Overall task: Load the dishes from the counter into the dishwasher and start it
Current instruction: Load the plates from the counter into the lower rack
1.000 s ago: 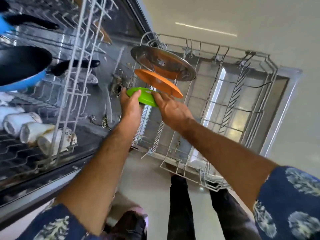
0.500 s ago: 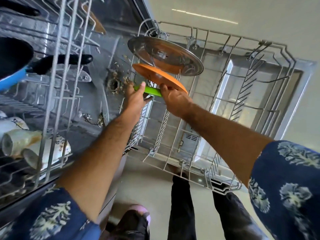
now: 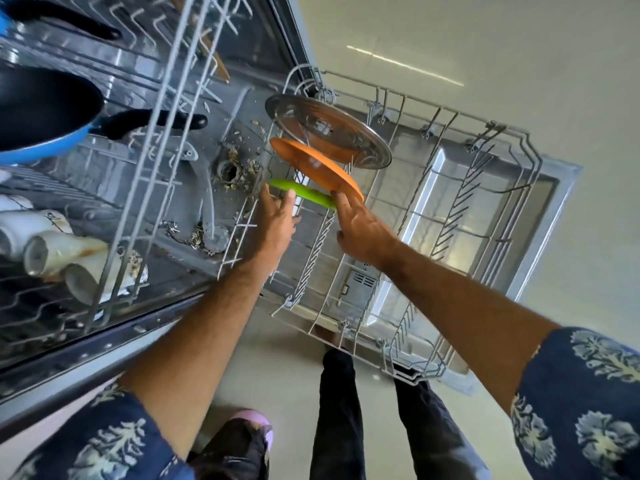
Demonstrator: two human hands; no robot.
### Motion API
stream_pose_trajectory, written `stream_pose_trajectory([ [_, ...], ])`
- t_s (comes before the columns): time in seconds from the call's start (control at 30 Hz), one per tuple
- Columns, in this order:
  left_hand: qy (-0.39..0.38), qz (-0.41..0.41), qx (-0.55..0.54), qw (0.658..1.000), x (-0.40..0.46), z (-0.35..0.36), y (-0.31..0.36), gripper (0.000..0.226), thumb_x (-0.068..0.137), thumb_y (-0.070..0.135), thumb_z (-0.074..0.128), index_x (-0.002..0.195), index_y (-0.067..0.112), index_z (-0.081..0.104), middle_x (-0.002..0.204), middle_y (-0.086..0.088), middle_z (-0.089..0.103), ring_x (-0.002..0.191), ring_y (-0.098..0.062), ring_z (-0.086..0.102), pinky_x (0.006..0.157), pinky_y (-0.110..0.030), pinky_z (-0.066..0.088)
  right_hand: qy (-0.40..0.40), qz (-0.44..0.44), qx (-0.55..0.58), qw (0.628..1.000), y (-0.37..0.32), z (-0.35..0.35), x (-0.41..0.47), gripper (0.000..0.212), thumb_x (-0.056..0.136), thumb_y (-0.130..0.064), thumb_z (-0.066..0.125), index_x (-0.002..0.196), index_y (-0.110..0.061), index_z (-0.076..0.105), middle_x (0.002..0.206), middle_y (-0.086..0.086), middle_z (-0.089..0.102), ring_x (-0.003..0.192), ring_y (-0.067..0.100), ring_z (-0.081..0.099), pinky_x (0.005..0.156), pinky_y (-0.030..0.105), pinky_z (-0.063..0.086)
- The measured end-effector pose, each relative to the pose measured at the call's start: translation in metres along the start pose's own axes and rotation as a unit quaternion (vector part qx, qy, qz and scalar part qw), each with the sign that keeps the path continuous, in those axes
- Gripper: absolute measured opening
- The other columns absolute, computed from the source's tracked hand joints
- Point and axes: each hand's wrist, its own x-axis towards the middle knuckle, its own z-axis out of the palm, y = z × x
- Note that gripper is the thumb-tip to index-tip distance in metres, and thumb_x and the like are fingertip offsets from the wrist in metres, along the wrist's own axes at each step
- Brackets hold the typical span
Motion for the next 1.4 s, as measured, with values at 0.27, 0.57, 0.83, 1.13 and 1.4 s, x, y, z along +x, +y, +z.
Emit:
stream_pose_trajectory([
  [0.27, -0.048, 0.171, 0.504, 0.845, -0.120, -0.029, -0.021, 0.070, 0.099, 0.042, 0.051, 0.155, 0.008, 0.025, 0.160, -0.023, 0.026, 0.147, -0.038, 0.029, 0.118, -0.049, 0.026, -0.088, -0.035, -0.095, 0.991, -0.040, -0.046, -0.086, 0.074, 0.094, -0.024, 0.056, 0.155, -0.009, 0.018, 0.154, 0.013, 0.033, 0.140, 0.030, 0.035, 0.109, 0.044, 0.039],
  [0.57, 0.025, 0.157, 0.589, 0.792, -0.315, -0.078, -0.030, 0.081, 0.098, 0.059, 0.034, 0.159, 0.011, 0.011, 0.165, -0.025, -0.005, 0.153, -0.042, -0.004, 0.121, -0.061, 0.005, -0.124, -0.148, -0.217, 0.957, -0.141, -0.091, -0.215, 0.084, 0.096, -0.052, 0.052, 0.157, -0.011, 0.011, 0.163, 0.013, 0.015, 0.151, 0.031, 0.013, 0.122, 0.050, 0.014],
  [0.83, 0.126, 0.038, 0.498, 0.857, -0.468, -0.159, -0.064, 0.079, 0.098, 0.058, 0.035, 0.160, 0.012, 0.014, 0.166, -0.021, -0.002, 0.154, -0.039, -0.003, 0.120, -0.064, 0.001, -0.149, -0.291, -0.286, 0.901, -0.267, -0.080, -0.296, 0.084, 0.098, -0.057, 0.038, 0.159, -0.013, 0.001, 0.167, 0.011, 0.002, 0.153, 0.029, 0.003, 0.124, 0.049, 0.007],
  [1.13, 0.307, -0.080, 0.399, 0.861, -0.649, -0.267, -0.163, 0.077, 0.097, 0.050, 0.041, 0.160, 0.015, 0.014, 0.167, -0.017, -0.002, 0.154, -0.039, -0.005, 0.119, -0.065, 0.004, -0.140, -0.455, -0.355, 0.805, -0.454, -0.008, -0.377, 0.080, 0.098, -0.055, 0.041, 0.159, -0.015, 0.007, 0.167, 0.008, 0.005, 0.153, 0.025, 0.008, 0.123, 0.047, 0.012],
  [1.4, 0.417, -0.207, 0.287, 0.837, -0.777, -0.349, -0.251, 0.071, 0.102, 0.052, 0.032, 0.160, 0.019, 0.007, 0.168, -0.010, -0.011, 0.153, -0.034, -0.014, 0.121, -0.062, -0.002, -0.143, -0.602, -0.349, 0.704, -0.606, 0.068, -0.449, 0.072, 0.101, -0.050, 0.041, 0.159, -0.016, 0.015, 0.166, 0.005, 0.013, 0.151, 0.023, 0.017, 0.122, 0.043, 0.017],
])
